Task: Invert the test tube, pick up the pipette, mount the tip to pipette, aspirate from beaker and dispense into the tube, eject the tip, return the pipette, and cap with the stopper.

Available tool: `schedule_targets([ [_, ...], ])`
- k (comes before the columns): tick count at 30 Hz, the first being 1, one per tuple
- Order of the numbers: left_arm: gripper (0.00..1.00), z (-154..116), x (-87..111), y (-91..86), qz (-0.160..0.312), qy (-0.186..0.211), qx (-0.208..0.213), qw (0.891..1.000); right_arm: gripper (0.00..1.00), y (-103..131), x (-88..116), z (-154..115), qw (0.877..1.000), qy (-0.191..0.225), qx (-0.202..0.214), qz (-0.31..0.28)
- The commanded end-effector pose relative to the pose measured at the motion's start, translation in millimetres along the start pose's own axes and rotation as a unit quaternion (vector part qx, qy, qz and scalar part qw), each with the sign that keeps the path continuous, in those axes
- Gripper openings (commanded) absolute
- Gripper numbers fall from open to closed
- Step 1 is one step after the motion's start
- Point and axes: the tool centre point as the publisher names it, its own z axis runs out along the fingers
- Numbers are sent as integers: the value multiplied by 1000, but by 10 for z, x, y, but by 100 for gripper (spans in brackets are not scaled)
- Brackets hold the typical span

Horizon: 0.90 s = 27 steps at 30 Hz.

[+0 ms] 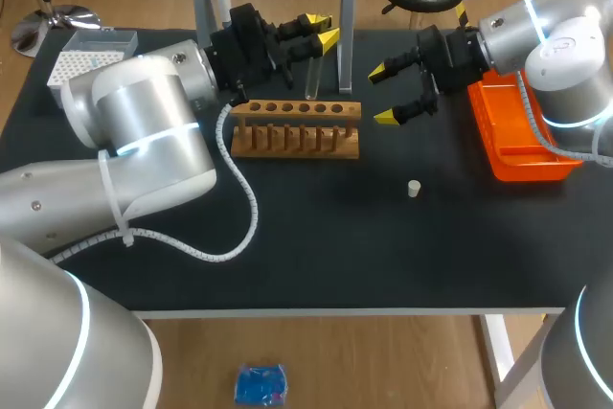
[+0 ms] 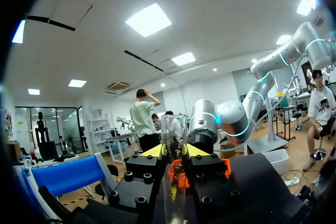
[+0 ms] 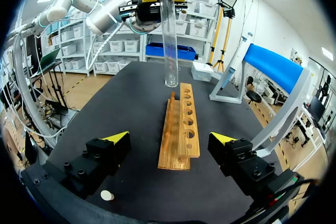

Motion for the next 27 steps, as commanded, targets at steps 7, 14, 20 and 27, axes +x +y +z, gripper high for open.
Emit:
schedule_targets([
  [7,0,4,-33,13,-18,8,0,1000,100,9,2,-16,1000,1,2,0],
  [14,0,-48,-188,41,-49,32,13,998,100,9,2,-16,1000,1,2,0],
  [20,0,-99,-306,86,-67,70,-5,995,100,9,2,-16,1000,1,2,0],
  [27,0,-142,-467,161,-67,80,-16,994,100,9,2,-16,1000,1,2,0],
])
